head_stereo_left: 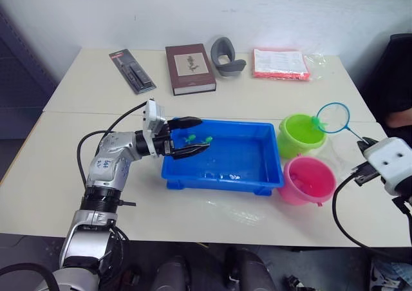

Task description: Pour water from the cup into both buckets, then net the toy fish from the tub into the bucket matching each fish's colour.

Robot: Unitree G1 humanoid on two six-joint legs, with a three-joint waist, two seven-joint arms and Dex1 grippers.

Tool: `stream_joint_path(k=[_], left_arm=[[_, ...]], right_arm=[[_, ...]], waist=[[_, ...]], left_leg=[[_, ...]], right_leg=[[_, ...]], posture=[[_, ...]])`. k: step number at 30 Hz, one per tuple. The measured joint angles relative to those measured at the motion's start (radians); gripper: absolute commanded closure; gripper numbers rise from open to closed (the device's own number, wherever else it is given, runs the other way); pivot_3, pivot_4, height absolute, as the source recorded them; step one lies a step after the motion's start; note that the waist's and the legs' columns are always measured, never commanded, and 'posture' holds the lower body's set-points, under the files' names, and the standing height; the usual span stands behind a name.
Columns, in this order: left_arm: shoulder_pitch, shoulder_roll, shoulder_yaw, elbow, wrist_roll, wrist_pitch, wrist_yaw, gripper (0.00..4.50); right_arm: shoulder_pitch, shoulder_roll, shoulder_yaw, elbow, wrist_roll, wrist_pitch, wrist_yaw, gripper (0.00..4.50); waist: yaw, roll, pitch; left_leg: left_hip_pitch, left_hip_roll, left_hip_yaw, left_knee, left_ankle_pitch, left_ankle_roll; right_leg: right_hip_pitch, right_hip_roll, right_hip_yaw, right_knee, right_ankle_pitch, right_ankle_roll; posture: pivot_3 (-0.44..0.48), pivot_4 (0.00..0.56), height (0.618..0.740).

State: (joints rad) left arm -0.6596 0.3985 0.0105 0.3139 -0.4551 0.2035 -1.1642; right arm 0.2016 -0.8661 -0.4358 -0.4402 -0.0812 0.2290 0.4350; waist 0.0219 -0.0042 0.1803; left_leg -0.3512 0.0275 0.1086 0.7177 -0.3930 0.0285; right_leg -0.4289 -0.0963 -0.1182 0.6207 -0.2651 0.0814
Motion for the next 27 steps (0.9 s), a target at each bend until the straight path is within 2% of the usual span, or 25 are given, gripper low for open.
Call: stream_joint_path(k=[2, 4, 8, 9, 12, 17, 21, 24, 27], left_arm=[[-0.002, -0.004, 0.0, 0.024, 0.01, -0.022, -0.002, 0.06], [-0.005, -0.007, 0.001, 0.045, 0.011, -0.048, -0.005, 0.06], [-0.004, -0.007, 0.003, 0.058, 0.012, -0.077, -0.01, 0.06], [-0.003, 0.004, 0.012, 0.061, 0.012, -0.085, -0.015, 0.06], [-0.004, 0.024, 0.02, 0.091, 0.014, -0.111, -0.032, 0.06], [-0.003, 0.109, 0.038, 0.161, 0.031, -0.152, -0.076, 0.06], [0.0, 0.167, 0.056, 0.21, 0.04, -0.176, -0.104, 0.06], [0.004, 0.173, 0.07, 0.213, 0.046, -0.196, -0.103, 0.06], [0.02, 0.168, 0.075, 0.204, 0.046, -0.196, -0.091, 0.06]], right_arm=[[0.008, -0.026, 0.039, 0.024, -0.101, -0.071, -0.031, 4.5], [0.039, -0.126, 0.078, 0.058, -0.274, -0.21, -0.068, 4.5], [-0.004, -0.08, 0.078, 0.057, -0.273, -0.254, -0.078, 4.5], [-0.057, -0.001, 0.075, 0.032, -0.162, -0.191, -0.052, 4.5], [-0.17, 0.139, 0.077, -0.091, 0.177, 0.051, 0.026, 4.5], [-0.29, 0.129, 0.13, -0.254, 0.547, 0.534, 0.082, 4.5], [-0.401, 0.166, 0.209, -0.266, 0.703, 0.893, 0.013, 4.5], [-0.463, 0.196, 0.286, -0.262, 0.734, 1.026, -0.031, 4.5], [-0.536, 0.242, 0.35, -0.216, 0.726, 1.079, -0.072, 4.5]], waist=[[0.001, 0.0, 0.0], [0.001, 0.001, 0.0], [0.0, 0.001, 0.0], [0.0, 0.0, 0.001], [-0.007, 0.001, 0.0], [-0.008, 0.002, 0.001], [-0.002, 0.002, 0.001], [0.002, 0.002, 0.001], [-0.002, 0.002, 0.001]], left_leg=[[-0.001, 0.0, 0.0, 0.0, 0.0, 0.0], [0.0, 0.0, 0.0, 0.0, 0.0, 0.0], [0.0, 0.001, 0.0, 0.0, 0.001, -0.001], [0.0, 0.002, -0.002, 0.0, 0.001, -0.002], [0.0, 0.002, -0.001, 0.0, 0.001, -0.002], [-0.001, 0.002, -0.005, 0.0, 0.001, -0.001], [-0.003, 0.001, -0.006, 0.001, 0.0, 0.0], [-0.005, 0.0, -0.007, 0.001, 0.0, 0.0], [-0.004, -0.001, -0.005, 0.001, 0.0, 0.001]], right_leg=[[0.0, 0.0, 0.0, 0.0, 0.0, 0.0], [0.0, 0.0, 0.002, -0.001, 0.0, 0.0], [0.0, 0.0, 0.002, 0.0, 0.0, 0.0], [0.0, 0.002, 0.001, -0.001, 0.0, 0.0], [0.0, 0.002, 0.0, 0.001, 0.0, 0.0], [0.0, 0.0, 0.001, 0.001, -0.001, -0.002], [-0.001, -0.003, 0.001, 0.001, -0.001, -0.002], [-0.002, -0.004, 0.0, 0.001, -0.001, -0.002], [-0.002, -0.005, -0.001, 0.001, -0.001, -0.002]], posture=[[0.0, 0.15, 0.74], [0.0, 0.15, 0.74], [0.0, 0.15, 0.74], [0.0, 0.15, 0.74], [0.0, 0.15, 0.74], [0.0, 0.15, 0.74], [0.0, 0.15, 0.74], [0.0, 0.15, 0.74], [0.0, 0.15, 0.74]])
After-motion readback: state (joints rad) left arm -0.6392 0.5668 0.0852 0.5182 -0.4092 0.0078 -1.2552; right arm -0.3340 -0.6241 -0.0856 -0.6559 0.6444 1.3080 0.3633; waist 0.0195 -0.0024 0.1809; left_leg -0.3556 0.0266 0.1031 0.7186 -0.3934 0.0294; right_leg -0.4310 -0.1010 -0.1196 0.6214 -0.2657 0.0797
